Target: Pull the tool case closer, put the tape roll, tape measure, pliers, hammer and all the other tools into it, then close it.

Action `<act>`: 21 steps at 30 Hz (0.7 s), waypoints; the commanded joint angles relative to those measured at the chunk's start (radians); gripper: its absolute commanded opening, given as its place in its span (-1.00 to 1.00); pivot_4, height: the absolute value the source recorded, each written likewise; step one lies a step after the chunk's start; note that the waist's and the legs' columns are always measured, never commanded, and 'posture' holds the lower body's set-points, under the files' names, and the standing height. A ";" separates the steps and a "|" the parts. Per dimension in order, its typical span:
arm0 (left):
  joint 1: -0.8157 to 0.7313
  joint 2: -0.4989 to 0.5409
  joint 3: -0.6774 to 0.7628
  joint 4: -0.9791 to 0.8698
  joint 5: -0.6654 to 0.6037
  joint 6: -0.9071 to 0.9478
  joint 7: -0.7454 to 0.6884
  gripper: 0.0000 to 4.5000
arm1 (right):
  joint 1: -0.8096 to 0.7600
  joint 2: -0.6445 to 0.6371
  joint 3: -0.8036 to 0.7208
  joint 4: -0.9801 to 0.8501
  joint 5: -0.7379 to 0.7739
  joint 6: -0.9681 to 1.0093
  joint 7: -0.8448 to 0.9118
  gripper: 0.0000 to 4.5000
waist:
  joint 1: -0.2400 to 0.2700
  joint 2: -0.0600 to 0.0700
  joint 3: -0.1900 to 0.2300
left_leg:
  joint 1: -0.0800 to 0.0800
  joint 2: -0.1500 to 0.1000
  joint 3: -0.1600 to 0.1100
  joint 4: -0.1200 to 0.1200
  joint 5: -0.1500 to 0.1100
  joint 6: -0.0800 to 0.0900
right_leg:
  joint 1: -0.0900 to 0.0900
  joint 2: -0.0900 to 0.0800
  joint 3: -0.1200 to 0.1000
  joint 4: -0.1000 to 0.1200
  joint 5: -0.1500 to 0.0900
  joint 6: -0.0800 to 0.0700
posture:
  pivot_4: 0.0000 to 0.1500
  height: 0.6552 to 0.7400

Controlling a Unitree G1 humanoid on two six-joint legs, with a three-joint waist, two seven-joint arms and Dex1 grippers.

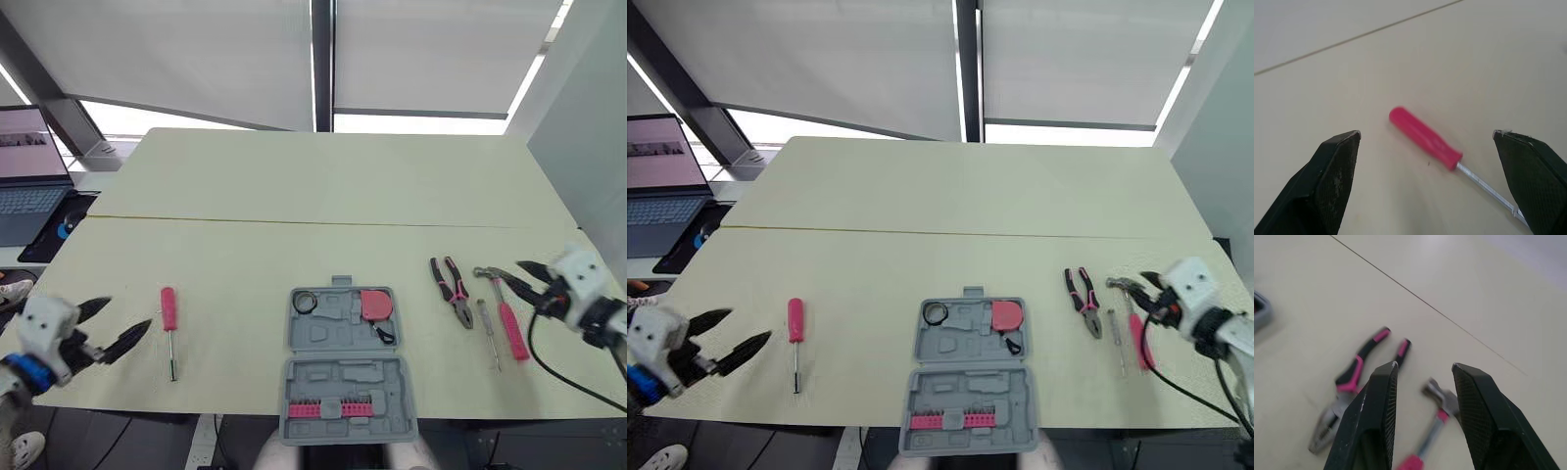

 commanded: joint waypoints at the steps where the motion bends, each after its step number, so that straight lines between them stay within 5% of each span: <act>1: 0.062 -0.006 0.059 0.000 -0.018 -0.043 -0.015 1.00 | 0.116 0.017 -0.064 -0.074 0.017 -0.062 -0.001 -0.16 | 0.000 0.000 0.000 | 0.001 0.000 0.000 0.000 0.000 0.000 | 0.001 0.000 0.000 0.000 0.000 0.000 | 1.00 1.00; 7: 0.187 -0.008 0.076 0.025 -0.022 -0.053 -0.058 1.00 | 0.351 0.102 -0.062 -0.172 0.052 -0.050 0.004 0.38 | 0.000 -0.001 -0.001 | 0.004 0.001 -0.001 0.000 0.000 0.000 | 0.003 0.000 0.002 0.002 -0.001 -0.001 | 1.00 1.00; 11: 0.224 -0.021 0.071 0.006 -0.020 -0.061 -0.061 1.00 | 0.400 0.105 -0.065 -0.171 0.065 -0.049 0.001 0.97 | -0.001 -0.004 -0.003 | 0.005 0.001 0.000 0.000 0.000 0.000 | 0.003 0.000 0.004 0.002 -0.001 -0.001 | 1.00 1.00; 21: 0.217 -0.032 0.065 -0.052 -0.017 -0.024 -0.021 1.00 | 0.329 0.065 -0.047 -0.110 0.062 -0.044 -0.014 0.99 | 0.000 -0.005 -0.003 | 0.006 0.001 0.000 -0.001 0.000 0.000 | 0.004 0.000 0.003 0.002 -0.002 -0.002 | 1.00 1.00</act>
